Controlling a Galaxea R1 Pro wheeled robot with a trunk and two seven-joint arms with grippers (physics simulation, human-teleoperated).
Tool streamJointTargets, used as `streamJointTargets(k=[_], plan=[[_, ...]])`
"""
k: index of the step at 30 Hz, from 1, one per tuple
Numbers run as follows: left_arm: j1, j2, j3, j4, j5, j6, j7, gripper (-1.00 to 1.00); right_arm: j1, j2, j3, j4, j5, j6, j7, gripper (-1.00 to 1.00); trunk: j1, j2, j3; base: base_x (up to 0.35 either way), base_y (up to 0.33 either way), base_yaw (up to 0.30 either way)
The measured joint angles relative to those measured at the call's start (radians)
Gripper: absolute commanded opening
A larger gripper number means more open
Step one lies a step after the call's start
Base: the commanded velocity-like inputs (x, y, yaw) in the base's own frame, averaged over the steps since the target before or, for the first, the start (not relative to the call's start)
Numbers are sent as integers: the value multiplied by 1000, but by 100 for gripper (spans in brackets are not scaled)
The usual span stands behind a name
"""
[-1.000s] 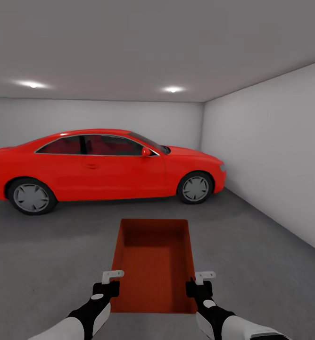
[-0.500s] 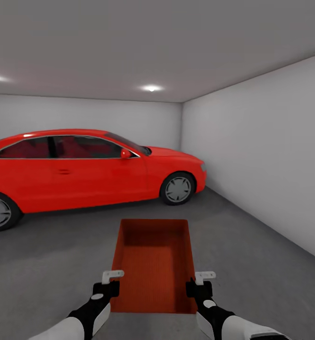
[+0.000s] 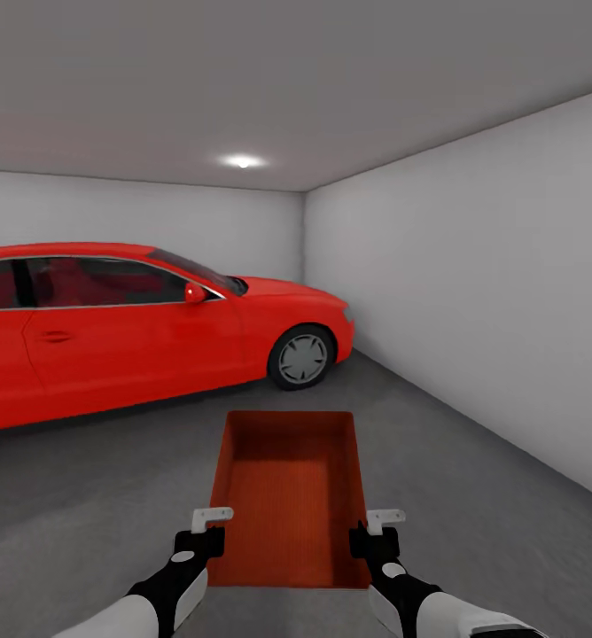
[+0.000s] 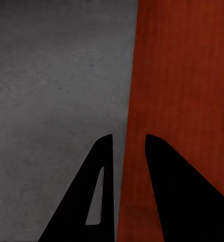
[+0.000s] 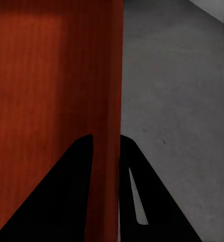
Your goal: Move the two storage containers from the living room to the garage. In the garage, place one container on the floor and stack the other container on top of it (either order is fine).
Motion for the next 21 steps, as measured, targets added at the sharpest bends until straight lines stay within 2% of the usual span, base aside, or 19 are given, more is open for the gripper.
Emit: streamJointTargets(k=[21], plan=[[0, 0, 0, 0, 0, 0, 0, -100, 0, 0, 1, 0, -1, 0, 0, -100, 0, 0, 0, 320, 130, -282]])
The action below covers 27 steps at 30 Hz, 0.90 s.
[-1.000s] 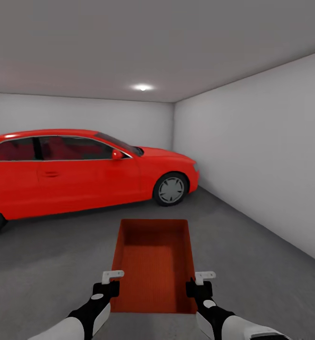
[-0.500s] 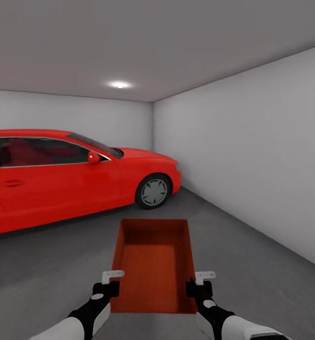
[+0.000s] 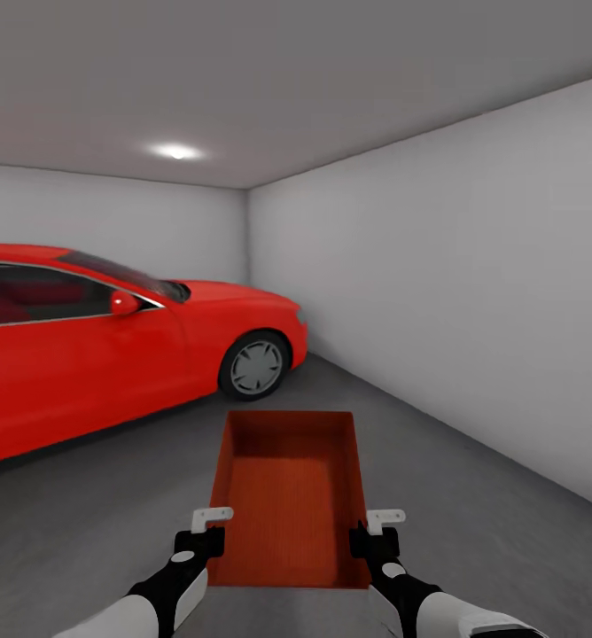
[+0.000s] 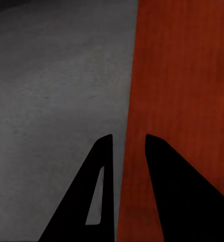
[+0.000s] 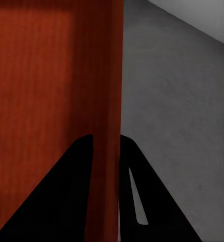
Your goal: Move the two storage containers from the living room to the garage. In the garage, place one container on the floor and stack the other container on top of it (either order is fine).
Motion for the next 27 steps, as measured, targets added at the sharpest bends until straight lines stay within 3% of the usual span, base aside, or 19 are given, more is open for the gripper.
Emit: streamJointTargets(k=[27], plan=[[0, 0, 0, 0, 0, -1, 0, -100, 0, 0, 0, 0, -1, -2, 0, -100, 0, 0, 0, 320, 130, -282]])
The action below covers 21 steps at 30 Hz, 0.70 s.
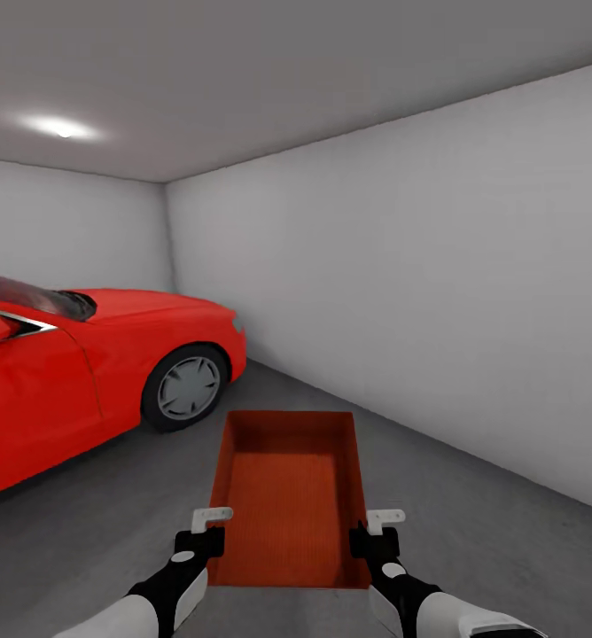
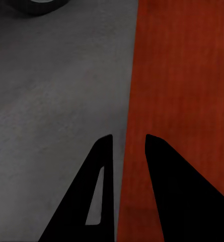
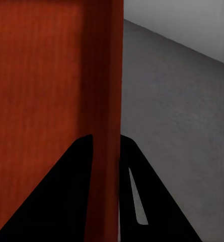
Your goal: Move the two storage containers from the living room to the garage. In the garage, place one container on the floor and stack the other container on top of it (either order is fine).
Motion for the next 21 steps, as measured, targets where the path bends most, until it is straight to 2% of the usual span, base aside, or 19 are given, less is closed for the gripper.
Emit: streamJointTargets(k=[21], plan=[[0, 0, 0, 0, 0, 0, 0, -100, 0, 0, -1, -1, 1, 0, 0, -100, 0, 0, 0, 320, 130, -282]])
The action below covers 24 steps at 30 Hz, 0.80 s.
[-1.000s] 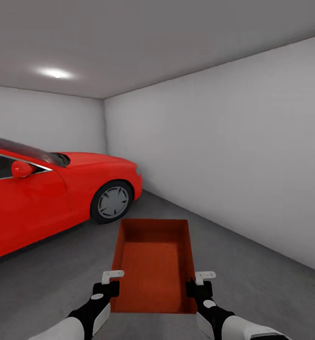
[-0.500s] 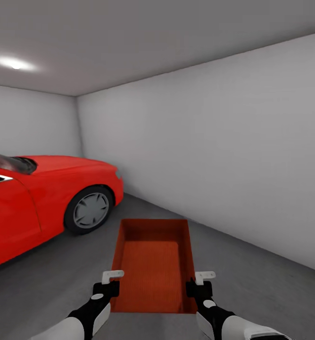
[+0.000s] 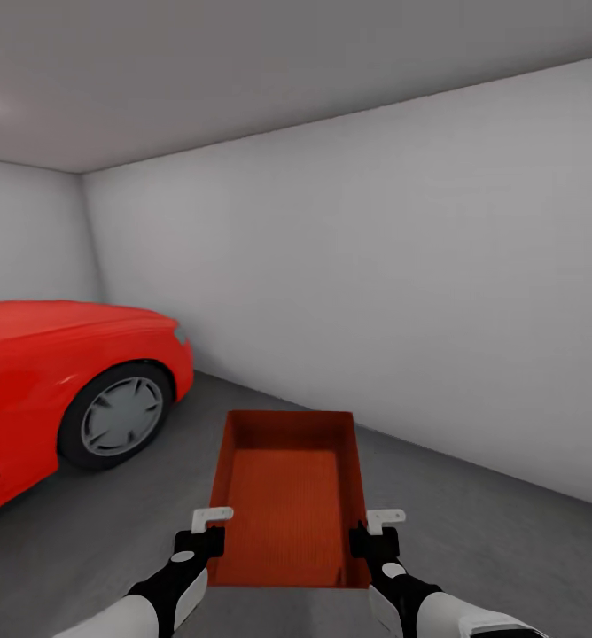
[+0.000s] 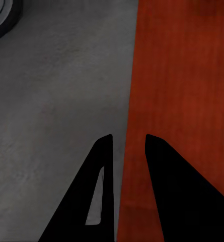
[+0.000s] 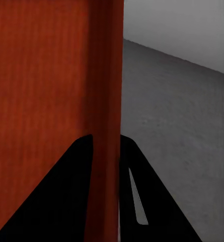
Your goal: Move the two storage containers from the living room to the garage. In the garage, place one container on the floor and stack the other container on top of it (either order is fine).
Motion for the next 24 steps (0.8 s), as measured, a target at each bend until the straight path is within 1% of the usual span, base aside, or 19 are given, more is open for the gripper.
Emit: streamJointTargets(k=[24], plan=[[0, 0, 0, 0, 0, 0, 0, -100, 0, 0, 0, 0, 0, 0, 0, -100, 0, 0, 0, 320, 130, -282]])
